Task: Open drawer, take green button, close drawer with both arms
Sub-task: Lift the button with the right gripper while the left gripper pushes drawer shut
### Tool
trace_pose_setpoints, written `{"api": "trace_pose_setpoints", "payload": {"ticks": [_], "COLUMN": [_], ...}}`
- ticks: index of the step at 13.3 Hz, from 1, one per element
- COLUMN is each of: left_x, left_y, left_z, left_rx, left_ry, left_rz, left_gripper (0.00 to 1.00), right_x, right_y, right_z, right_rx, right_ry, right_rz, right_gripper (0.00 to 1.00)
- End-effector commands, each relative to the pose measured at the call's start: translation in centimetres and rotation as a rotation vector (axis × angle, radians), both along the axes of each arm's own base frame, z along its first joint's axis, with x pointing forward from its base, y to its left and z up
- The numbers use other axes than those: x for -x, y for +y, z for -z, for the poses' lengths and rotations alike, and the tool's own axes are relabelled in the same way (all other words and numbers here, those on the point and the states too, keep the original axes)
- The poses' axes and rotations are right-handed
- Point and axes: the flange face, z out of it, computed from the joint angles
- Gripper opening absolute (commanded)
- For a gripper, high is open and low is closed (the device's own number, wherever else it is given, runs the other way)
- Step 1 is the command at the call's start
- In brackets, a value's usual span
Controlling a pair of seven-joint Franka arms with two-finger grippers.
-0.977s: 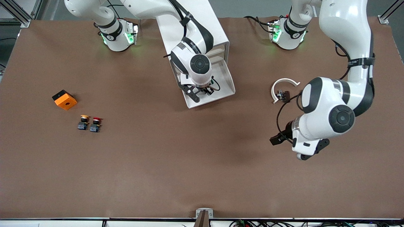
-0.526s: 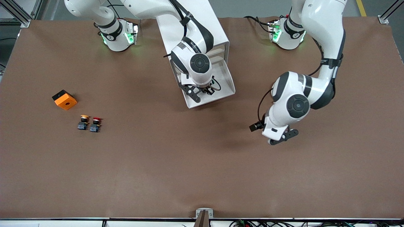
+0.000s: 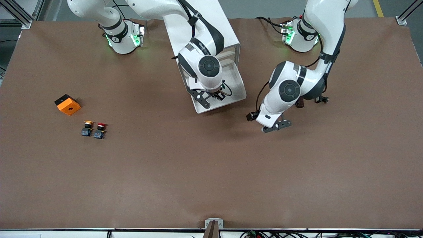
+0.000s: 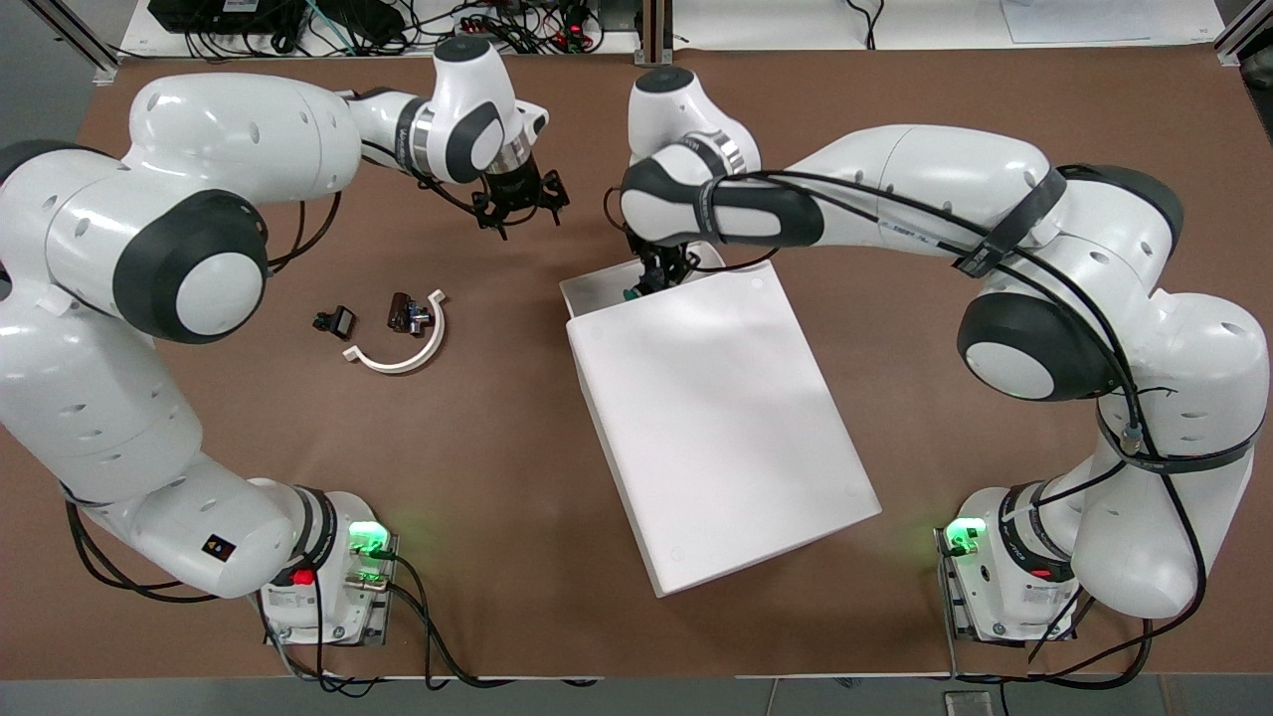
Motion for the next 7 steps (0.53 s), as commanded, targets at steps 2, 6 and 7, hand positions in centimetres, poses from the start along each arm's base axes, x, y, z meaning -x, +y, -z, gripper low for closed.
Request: {"api": "trace_pose_setpoints", "payload": {"ticks": [2,6,7], "left_x": [4.0,7.8,8.9], "left_y": [-1.4,-5.8,-7.0], "left_z": [2.4,3.2,3.2], "left_rx": [0.029,0.036,0.036], "left_ry": [-0.063,-0.010,0.008], "left_rz": [0.035,-0.073,-0.086], "left_gripper": [1.00,1.00,1.00], "right_x": [-4.2,-8.7,-9.5], "right_y": [-4.5,-13.8,-15.9], "right_z": [-6.5,-12.1,-12.9], "right_rx": [-0.021,-0.087,-0.094], "right_ry": [0.093,0.153,0.154], "right_rz": [-0.063,-0.212,-0.253], "right_gripper": [0.16,0.16,0.16]}}
